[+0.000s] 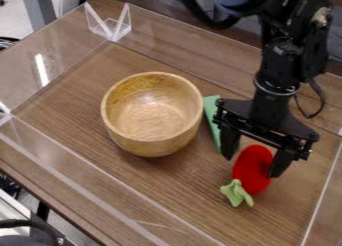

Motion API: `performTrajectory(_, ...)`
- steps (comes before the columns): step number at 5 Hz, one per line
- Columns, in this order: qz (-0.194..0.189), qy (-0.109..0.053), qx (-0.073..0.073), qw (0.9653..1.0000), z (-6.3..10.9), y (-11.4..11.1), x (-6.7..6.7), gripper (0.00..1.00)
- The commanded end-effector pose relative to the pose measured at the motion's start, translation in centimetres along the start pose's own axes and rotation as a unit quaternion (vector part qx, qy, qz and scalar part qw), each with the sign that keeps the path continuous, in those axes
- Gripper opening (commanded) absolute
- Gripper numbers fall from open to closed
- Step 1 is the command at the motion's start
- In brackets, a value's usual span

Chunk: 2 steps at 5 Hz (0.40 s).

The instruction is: Move the red fruit to the left

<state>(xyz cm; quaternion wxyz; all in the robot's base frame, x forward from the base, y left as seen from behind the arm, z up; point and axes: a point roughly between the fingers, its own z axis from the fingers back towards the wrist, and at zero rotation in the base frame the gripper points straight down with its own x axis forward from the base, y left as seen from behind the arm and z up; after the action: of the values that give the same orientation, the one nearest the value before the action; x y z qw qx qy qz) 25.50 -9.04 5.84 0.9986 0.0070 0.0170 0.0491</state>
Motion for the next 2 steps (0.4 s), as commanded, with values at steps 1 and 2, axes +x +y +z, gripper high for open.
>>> performTrajectory(1, 0.013, -0.015, -0.004, 0.9998, 0.57, -0.22, -0.82, 1.0)
performTrajectory(2, 0.029, -0.022, -0.009, 0.9993, 0.91, -0.69, -1.55, 1.0)
